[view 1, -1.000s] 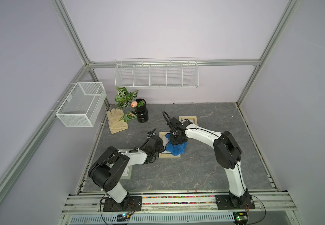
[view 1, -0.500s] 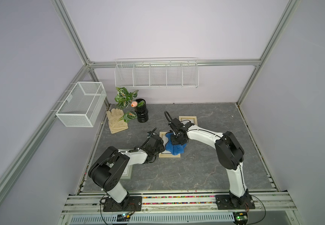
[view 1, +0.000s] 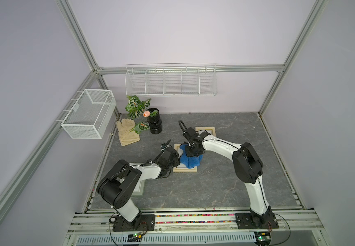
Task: Wipe the picture frame with a cloth
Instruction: Wipe the dirt from the picture frame.
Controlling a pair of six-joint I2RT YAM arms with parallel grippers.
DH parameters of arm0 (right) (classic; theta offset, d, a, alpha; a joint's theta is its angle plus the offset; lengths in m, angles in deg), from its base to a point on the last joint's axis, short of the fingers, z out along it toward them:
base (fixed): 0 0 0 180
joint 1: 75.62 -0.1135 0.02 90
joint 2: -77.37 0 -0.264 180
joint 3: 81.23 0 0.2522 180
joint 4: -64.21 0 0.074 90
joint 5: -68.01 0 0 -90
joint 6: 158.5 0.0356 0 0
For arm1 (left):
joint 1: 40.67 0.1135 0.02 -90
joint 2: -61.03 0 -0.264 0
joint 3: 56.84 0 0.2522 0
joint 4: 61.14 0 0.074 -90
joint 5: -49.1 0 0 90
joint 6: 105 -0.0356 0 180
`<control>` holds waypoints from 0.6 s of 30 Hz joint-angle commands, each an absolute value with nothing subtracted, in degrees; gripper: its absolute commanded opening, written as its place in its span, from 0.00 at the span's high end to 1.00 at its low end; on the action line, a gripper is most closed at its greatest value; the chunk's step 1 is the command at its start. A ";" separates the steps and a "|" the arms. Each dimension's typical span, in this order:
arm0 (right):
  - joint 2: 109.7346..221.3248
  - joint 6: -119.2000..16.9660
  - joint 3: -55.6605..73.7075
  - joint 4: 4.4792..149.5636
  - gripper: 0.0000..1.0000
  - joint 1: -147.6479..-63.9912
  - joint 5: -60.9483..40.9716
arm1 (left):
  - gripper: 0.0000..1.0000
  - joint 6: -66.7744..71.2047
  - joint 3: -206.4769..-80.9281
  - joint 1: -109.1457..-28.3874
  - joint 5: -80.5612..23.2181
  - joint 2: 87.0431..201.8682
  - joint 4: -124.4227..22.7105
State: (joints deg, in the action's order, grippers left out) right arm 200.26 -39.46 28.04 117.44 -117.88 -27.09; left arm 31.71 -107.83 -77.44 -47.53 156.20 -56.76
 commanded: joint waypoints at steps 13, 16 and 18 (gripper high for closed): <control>198.77 -38.24 23.48 116.37 0.93 -118.26 -25.77 | 0.65 34.28 -101.86 -76.88 -45.39 161.56 -37.15; 203.59 -39.57 31.63 118.15 0.93 -118.53 -24.90 | 0.65 34.56 -101.12 -76.88 -44.94 160.79 -38.01; 206.31 -39.50 35.49 118.53 0.93 -119.60 -23.70 | 0.65 34.88 -100.93 -76.88 -44.84 160.70 -38.31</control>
